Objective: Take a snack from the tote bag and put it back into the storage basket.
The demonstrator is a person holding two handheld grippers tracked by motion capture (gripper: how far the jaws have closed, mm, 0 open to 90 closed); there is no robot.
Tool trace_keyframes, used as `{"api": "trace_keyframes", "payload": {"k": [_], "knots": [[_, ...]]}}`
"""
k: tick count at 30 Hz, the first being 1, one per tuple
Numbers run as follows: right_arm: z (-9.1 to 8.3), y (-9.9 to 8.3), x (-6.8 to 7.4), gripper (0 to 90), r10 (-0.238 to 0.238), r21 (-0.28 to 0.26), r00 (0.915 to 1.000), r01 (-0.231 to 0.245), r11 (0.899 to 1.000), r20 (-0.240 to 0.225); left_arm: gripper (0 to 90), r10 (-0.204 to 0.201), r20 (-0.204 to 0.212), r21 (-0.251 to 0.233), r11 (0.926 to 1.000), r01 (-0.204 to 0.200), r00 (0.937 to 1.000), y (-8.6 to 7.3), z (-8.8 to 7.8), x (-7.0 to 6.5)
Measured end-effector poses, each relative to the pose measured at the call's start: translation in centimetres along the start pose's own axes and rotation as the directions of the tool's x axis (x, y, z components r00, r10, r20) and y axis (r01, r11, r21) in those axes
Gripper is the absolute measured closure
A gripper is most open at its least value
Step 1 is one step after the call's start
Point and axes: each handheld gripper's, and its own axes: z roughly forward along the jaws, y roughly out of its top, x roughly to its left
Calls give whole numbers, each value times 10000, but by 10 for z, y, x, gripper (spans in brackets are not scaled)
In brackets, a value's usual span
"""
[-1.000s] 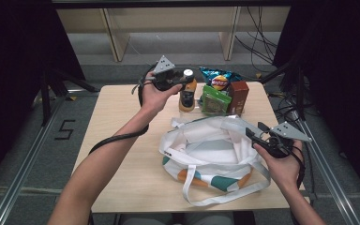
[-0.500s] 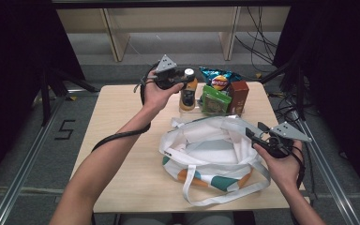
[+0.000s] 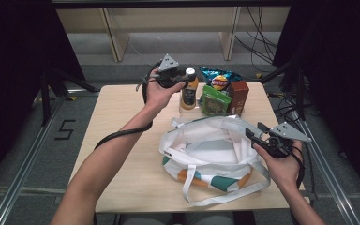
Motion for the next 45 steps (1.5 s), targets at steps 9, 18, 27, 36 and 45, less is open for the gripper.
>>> {"api": "trace_keyframes", "payload": {"k": [9, 18, 27, 36, 45], "knots": [[1, 0, -1, 466, -87, 0, 10000, 87, 10000, -17, 587, 76, -7, 103, 9999, -76, 10000, -2, 4, 2], [1, 0, 0, 466, -57, 1, 10000, 57, 10000, -27, 587, 211, -67, 179, 9996, -209, 9998, -6, 8, 4], [1, -1, 1, 466, 89, -132, 9999, -88, 9999, 62, 587, 110, -118, 314, 9995, -106, 9999, -10, 10, 6], [2, -1, 2, 465, 171, -81, 9998, -172, 9998, -133, 587, 80, -155, 452, 9990, -73, 9998, -15, 12, 7], [2, -1, 1, 465, 41, 77, 9999, -40, 10000, -153, 587, 55, -173, 599, 9982, -45, 9998, -22, 14, 9]]}}
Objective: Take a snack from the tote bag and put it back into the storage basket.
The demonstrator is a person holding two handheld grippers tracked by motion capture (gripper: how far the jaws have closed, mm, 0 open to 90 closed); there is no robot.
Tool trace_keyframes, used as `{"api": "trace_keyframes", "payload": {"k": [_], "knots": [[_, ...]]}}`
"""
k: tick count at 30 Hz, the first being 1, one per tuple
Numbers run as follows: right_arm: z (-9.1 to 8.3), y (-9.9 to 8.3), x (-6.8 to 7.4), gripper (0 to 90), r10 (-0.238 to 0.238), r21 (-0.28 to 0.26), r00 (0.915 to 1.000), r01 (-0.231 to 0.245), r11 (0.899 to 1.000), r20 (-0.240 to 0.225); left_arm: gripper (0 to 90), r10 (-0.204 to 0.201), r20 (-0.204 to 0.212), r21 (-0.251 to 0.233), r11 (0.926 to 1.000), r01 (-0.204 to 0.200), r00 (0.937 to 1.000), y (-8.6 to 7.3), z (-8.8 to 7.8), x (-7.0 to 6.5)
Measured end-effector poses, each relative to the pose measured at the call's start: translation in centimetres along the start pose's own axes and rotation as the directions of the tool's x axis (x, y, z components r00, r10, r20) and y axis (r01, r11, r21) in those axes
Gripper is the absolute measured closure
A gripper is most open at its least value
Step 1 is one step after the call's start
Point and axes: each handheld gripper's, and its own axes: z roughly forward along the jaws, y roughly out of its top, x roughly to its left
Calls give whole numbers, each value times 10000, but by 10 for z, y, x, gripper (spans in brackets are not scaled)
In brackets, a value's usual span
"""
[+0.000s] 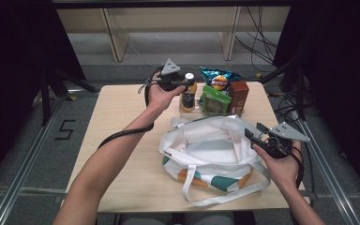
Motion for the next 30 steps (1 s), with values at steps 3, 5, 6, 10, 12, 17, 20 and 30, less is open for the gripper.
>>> {"api": "trace_keyframes", "payload": {"k": [3, 5, 6, 10, 12, 17, 20, 30], "knots": [[0, 0, 1, 464, 42, 41, 10000, -42, 10000, 35, 586, 2, -20, 32, 10000, -2, 10000, -2, 1, 0], [1, 0, -2, 465, -221, -88, 9997, 220, 9997, -37, 587, -67, -41, 62, 10000, 67, 10000, -3, 1, 0], [1, 0, -1, 465, -215, -86, 9998, 215, 9997, -35, 587, 2, -30, 78, 10000, -2, 10000, -3, 1, 1], [0, 0, 1, 465, 1, -8, 10000, -1, 10000, -46, 587, -42, -33, 122, 9999, 43, 10000, -5, 2, 0], [-1, 0, 1, 465, 20, 55, 10000, -20, 10000, 27, 587, -18, -19, 139, 9999, 18, 10000, -6, 2, 0], [0, 0, 1, 464, 7, -8, 10000, -7, 10000, -33, 587, -3, -50, 228, 9997, 4, 10000, -9, 3, 0], [1, 0, -1, 464, -112, -65, 9999, 112, 9999, -129, 587, -9, -51, 270, 9996, 10, 10000, -10, 4, 0], [0, 1, 0, 464, -200, -3, 9998, 200, 9998, -61, 587, 7, -68, 375, 9993, -4, 10000, -14, 5, 0]]}}
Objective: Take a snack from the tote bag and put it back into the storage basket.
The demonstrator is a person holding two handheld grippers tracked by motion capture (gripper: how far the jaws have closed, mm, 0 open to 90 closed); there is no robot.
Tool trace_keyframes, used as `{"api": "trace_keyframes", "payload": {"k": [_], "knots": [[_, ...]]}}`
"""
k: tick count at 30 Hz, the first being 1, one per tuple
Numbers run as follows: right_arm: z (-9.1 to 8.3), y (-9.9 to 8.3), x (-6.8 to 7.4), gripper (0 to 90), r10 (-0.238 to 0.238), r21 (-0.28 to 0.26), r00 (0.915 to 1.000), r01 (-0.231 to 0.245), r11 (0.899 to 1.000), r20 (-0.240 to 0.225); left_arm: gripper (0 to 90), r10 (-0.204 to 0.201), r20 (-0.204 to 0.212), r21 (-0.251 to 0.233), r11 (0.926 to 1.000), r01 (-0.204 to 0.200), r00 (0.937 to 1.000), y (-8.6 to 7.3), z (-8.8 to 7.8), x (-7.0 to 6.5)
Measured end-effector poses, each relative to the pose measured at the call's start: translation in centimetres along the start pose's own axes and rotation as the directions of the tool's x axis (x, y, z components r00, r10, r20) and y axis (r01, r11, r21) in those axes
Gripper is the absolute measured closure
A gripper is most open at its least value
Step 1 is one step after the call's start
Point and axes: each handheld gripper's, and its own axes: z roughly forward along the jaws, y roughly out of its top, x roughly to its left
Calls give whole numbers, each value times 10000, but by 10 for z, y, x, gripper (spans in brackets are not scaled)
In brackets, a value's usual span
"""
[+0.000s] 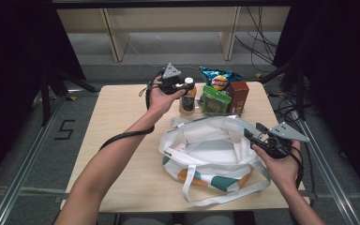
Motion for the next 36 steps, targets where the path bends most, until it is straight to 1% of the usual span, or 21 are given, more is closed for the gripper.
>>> {"api": "trace_keyframes", "payload": {"k": [5, 6, 7, 11, 15, 16, 18, 19, 24, 25, 26, 30, 33, 34, 35, 36], "knots": [[0, 0, 0, 464, -56, -26, 10000, 56, 10000, 37, 587, -69, -12, 16, 10000, 69, 10000, -2, 1, 0], [0, 0, 0, 464, -64, -24, 10000, 64, 10000, 35, 587, -22, -2, 29, 10000, 22, 10000, -2, 1, 0], [1, 0, 0, 464, -98, -62, 9999, 98, 9999, 105, 587, -43, -5, 26, 10000, 43, 10000, -2, 1, 0], [0, 0, 0, 464, -87, -31, 10000, 87, 10000, 22, 587, -54, -24, 71, 10000, 54, 10000, -4, 2, 0], [0, 0, -1, 464, -56, -26, 10000, 56, 10000, 49, 587, -120, -35, 97, 9999, 120, 9999, -6, 3, 1], [0, 0, 0, 463, 7, 1, 10000, -7, 10000, 1, 586, -120, -35, 97, 9999, 120, 9999, -6, 3, 1], [0, 0, 0, 464, -36, -17, 10000, 36, 10000, 30, 587, -50, -11, 133, 9999, 50, 10000, -7, 3, 1], [0, 0, 0, 464, 11, 0, 10000, -11, 10000, -29, 587, -52, -19, 139, 9999, 52, 10000, -7, 3, 1], [1, 0, 0, 464, 8, -6, 10000, -8, 10000, -23, 586, -91, -26, 152, 9998, 91, 10000, -8, 3, 0], [0, 0, 0, 464, 98, 26, 9999, -98, 9999, -37, 586, -89, -21, 152, 9998, 89, 10000, -8, 3, 0], [0, 0, 0, 464, 63, 25, 10000, -63, 10000, 50, 586, -82, -19, 155, 9998, 82, 10000, -8, 3, 0], [1, 0, 0, 464, -8, -10, 10000, 7, 10000, -18, 587, -60, -23, 200, 9998, 60, 10000, -10, 4, 0], [1, 0, -1, 463, 127, -37, 9999, -128, 9999, -82, 586, -94, -30, 189, 9998, 94, 10000, -11, 4, 0], [0, 0, 0, 463, 192, -16, 9998, -192, 9998, -10, 586, -89, -20, 204, 9998, 89, 10000, -11, 4, 0], [0, 0, 0, 463, 133, -13, 9999, -133, 9999, 78, 587, -71, -12, 212, 9997, 71, 10000, -12, 4, 0], [0, 0, 1, 463, 276, -45, 9995, -276, 9996, 136, 587, -53, -4, 243, 9997, 53, 10000, -12, 4, -1]]}}
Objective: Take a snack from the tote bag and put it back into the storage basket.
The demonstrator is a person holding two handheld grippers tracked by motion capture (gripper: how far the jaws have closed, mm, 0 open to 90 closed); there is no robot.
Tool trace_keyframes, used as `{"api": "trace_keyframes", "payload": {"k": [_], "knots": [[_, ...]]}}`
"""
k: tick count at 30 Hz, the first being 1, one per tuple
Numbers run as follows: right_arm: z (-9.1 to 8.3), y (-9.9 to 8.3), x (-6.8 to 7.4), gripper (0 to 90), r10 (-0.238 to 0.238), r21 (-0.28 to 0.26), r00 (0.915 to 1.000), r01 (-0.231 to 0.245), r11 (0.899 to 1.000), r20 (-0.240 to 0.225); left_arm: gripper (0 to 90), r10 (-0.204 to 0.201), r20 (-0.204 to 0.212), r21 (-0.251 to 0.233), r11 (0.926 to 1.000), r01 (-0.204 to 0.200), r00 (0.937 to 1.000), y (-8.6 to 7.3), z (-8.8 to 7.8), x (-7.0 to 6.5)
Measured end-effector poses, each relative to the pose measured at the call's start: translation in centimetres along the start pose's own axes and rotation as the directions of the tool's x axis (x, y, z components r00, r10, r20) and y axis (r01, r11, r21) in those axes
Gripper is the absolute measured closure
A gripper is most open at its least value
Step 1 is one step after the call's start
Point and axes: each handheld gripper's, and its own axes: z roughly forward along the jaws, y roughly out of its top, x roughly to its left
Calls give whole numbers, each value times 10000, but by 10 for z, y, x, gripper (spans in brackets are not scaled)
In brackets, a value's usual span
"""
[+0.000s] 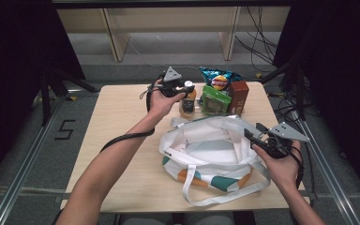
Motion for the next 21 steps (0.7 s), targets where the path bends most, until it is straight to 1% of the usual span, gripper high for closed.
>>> {"api": "trace_keyframes", "payload": {"k": [1, 2, 3, 4, 5, 6, 7, 8, 9, 10, 11, 12, 14, 15, 16, 17, 20, 21], "knots": [[1, 0, 0, 463, -18, -111, 10000, 18, 9999, 37, 587, 3, 4, 34, 10000, -3, 10000, 0, 0, 0], [1, 0, 0, 463, -24, -103, 10000, 25, 9999, 37, 587, -16, 7, 25, 10000, 16, 10000, -1, 0, 0], [0, 0, 1, 463, 131, -34, 9999, -131, 9999, 40, 586, -59, 9, 10, 10000, 59, 10000, -1, 0, 0], [1, 0, 1, 463, 57, -74, 10000, -57, 10000, 42, 587, -49, 8, 17, 10000, 49, 10000, -2, 1, 0], [0, 0, 1, 463, 134, -51, 9999, -133, 9999, 45, 587, -11, 5, 52, 10000, 11, 10000, -2, 1, 0], [0, 0, 0, 464, 7, 39, 10000, -7, 10000, -37, 587, -8, 2, 58, 10000, 8, 10000, -2, 1, 0], [0, 0, 0, 463, 0, 99, 10000, 1, 10000, -92, 587, -2, 4, 61, 10000, 2, 10000, -2, 1, 0], [0, 0, 0, 463, 21, 67, 10000, -21, 10000, -13, 586, 7, 5, 64, 10000, -7, 10000, -2, 1, 0], [1, 0, 0, 463, 7, -97, 10000, -7, 10000, 40, 587, -5, -3, 69, 10000, 5, 10000, -2, 1, 0], [1, 0, -1, 463, -256, -144, 9996, 257, 9996, 67, 587, 14, 1, 71, 10000, -14, 10000, -2, 1, -1], [1, 0, -2, 464, -370, -141, 9993, 370, 9992, 49, 587, 13, 12, 80, 10000, -13, 10000, -3, 1, -1], [2, 0, -1, 464, -253, -155, 9997, 253, 9996, -24, 586, 24, 16, 103, 9999, -25, 10000, -3, 1, -1], [0, 1, -1, 463, -221, 14, 9997, 221, 9998, -51, 586, 20, 7, 106, 9999, -20, 10000, -4, 2, -1], [1, 0, -1, 464, -244, -140, 9997, 244, 9996, -5, 587, 24, 27, 112, 9999, -24, 10000, -4, 2, -1], [1, 1, -1, 463, -177, 50, 9997, 178, 9998, -183, 587, 42, 32, 139, 9999, -42, 10000, -4, 2, -1], [1, 1, -1, 463, -250, 40, 9996, 250, 9997, -88, 586, 56, 39, 168, 9998, -57, 10000, -5, 2, -2], [1, 0, -2, 464, -293, 26, 9995, 293, 9996, -76, 586, 23, 37, 170, 9999, -24, 10000, -6, 3, -2], [2, 0, -2, 463, -300, -154, 9995, 300, 9994, -26, 586, 12, 34, 174, 9998, -12, 10000, -6, 3, -2]]}}
